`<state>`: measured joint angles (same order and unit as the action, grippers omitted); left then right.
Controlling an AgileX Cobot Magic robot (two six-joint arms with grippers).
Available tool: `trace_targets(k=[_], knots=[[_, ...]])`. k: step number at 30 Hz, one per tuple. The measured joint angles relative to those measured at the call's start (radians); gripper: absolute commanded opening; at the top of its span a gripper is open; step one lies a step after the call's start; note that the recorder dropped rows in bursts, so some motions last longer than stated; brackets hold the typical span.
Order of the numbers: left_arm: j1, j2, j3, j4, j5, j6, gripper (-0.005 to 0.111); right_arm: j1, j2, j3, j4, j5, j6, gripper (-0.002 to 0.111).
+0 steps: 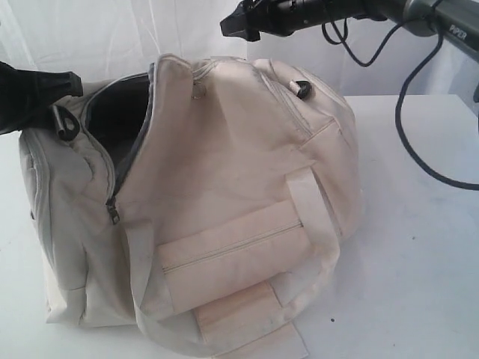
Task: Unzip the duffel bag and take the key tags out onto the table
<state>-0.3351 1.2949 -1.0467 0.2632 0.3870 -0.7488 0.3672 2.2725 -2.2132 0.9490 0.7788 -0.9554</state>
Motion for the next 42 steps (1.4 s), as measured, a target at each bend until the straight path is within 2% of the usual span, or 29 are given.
trace_targets(k=[2, 4, 9, 11, 14, 20, 25, 28, 32, 36, 42], knots=[[0.0, 0.0, 0.0, 0.0, 0.002, 0.007, 0.004, -0.01, -0.029, 0.0, -0.049, 0.043, 0.054, 0.07], [0.0, 0.0, 0.0, 0.0, 0.002, 0.012, 0.015, -0.031, -0.061, -0.002, -0.105, 0.105, 0.113, 0.069], [0.0, 0.0, 0.0, 0.0, 0.002, 0.049, 0.044, -0.093, -0.119, -0.007, -0.158, 0.274, 0.199, 0.053], [0.0, -0.004, 0.0, 0.0, 0.002, 0.067, 0.051, -0.118, -0.131, -0.007, -0.158, 0.353, 0.224, 0.047], [0.0, -0.017, 0.0, 0.0, 0.024, 0.1, 0.053, -0.15, -0.154, 0.004, -0.126, 0.417, 0.26, 0.037], [0.0, -0.081, -0.06, -0.002, 0.108, 0.147, 0.053, -0.172, -0.249, 0.154, -0.091, 0.432, 0.266, 0.0], [0.0, -0.123, -0.106, -0.058, 0.224, 0.18, 0.052, -0.172, -0.344, 0.336, -0.059, 0.439, 0.211, 0.0], [0.0, -0.139, -0.131, -0.124, 0.275, 0.274, 0.05, -0.172, -0.405, 0.461, -0.028, 0.439, 0.173, 0.0], [0.0, -0.146, -0.171, -0.299, 0.333, 0.461, 0.049, -0.172, -0.496, 0.605, -0.009, 0.439, 0.113, 0.0], [0.0, -0.127, -0.223, -0.483, 0.387, 0.701, 0.056, -0.172, -0.572, 0.704, -0.002, 0.41, 0.086, 0.0], [0.0, -0.021, -0.285, -0.611, 0.344, 0.948, 0.067, -0.172, -0.597, 0.766, 0.009, 0.401, 0.054, 0.0]])
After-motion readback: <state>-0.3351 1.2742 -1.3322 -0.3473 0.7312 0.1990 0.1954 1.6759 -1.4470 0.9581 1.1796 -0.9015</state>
